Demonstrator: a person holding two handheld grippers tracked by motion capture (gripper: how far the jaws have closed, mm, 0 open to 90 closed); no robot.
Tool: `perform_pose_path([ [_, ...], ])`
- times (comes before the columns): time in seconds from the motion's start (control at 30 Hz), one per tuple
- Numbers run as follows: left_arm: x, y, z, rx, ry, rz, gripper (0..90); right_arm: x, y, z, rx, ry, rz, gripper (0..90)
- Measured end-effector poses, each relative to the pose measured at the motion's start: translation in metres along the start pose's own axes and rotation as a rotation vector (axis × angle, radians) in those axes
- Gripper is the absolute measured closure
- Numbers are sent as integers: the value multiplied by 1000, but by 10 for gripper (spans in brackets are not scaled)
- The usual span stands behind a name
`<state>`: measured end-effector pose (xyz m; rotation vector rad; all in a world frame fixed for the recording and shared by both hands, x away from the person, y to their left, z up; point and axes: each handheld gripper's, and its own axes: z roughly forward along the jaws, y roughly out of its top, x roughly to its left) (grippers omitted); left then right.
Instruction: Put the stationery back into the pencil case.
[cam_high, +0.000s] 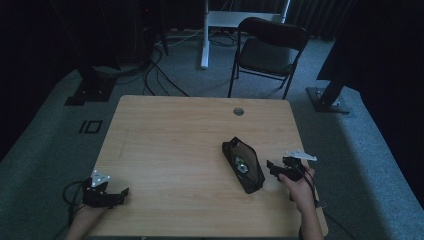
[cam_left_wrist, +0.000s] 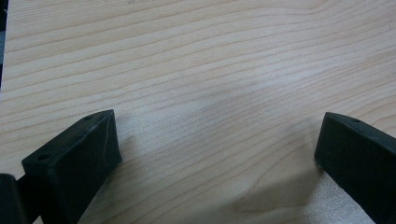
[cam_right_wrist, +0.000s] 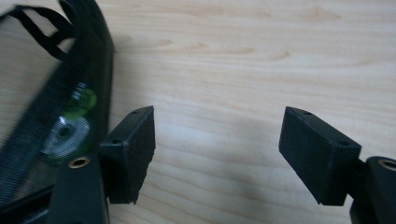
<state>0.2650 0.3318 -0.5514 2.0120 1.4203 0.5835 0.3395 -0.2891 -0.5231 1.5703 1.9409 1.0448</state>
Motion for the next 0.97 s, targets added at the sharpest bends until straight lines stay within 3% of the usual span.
perform_pose_path([
  [0.17,0,0,0,0,0,0,0,-2,-10,3,19,-51,-2,263],
  [0.4,0,0,0,2,0,2,0,0,-22,4,17,-85,25,251],
  [0.6,0,0,0,2,0,2,0,4,-30,6,28,-116,20,245],
  [0.83,0,0,0,2,0,2,0,6,-32,9,44,-187,-3,234],
  [0.97,0,0,0,2,0,2,0,6,-32,9,49,-190,15,225],
])
